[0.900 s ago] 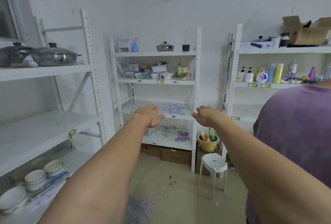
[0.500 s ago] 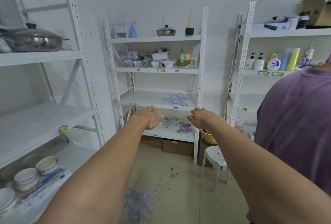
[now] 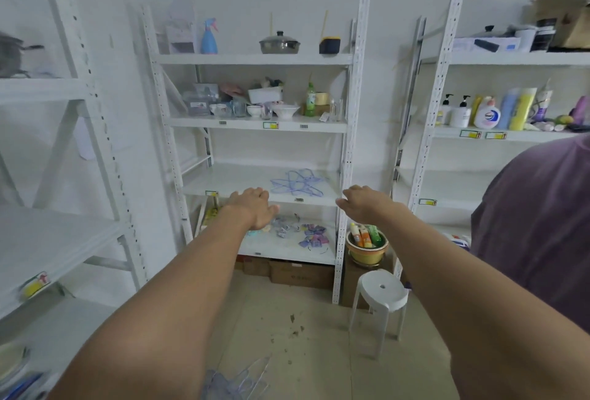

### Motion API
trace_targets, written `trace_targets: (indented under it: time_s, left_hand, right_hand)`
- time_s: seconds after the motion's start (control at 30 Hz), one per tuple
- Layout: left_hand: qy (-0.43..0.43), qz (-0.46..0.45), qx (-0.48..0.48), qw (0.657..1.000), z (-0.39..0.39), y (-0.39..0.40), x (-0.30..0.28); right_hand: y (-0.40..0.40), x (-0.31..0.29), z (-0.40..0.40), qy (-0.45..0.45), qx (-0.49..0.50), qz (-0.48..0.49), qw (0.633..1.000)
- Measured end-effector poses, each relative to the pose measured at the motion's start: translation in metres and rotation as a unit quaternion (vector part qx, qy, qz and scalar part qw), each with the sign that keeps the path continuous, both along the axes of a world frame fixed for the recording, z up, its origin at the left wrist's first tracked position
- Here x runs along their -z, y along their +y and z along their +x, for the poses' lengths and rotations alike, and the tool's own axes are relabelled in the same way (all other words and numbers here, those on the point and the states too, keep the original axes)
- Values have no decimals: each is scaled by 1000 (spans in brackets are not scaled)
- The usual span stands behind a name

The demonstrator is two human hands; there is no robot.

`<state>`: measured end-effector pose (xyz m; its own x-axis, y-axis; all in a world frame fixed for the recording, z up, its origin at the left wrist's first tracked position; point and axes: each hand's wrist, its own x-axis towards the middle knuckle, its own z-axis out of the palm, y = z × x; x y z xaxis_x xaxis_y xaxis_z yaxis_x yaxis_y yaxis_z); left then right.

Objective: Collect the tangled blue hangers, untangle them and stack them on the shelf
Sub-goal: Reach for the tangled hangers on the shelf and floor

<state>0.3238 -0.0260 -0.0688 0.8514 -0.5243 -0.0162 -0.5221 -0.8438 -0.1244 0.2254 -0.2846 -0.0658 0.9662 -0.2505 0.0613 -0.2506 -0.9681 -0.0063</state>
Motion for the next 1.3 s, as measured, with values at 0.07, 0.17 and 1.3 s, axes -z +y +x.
trace_targets:
  time_s: [0.07,0.17,1.3]
  left_hand:
    - [9,13,9,1000,24,-15,9]
    - [16,20,7,1000,75,-36,20]
    - [134,-45,-55,988,666,-249,141]
  right_hand:
    - [-6,8,26,20,4,-6,1000]
    - [-25,16,70,31,10,-10,999]
    - [-218,103,681,117,-67,44,990]
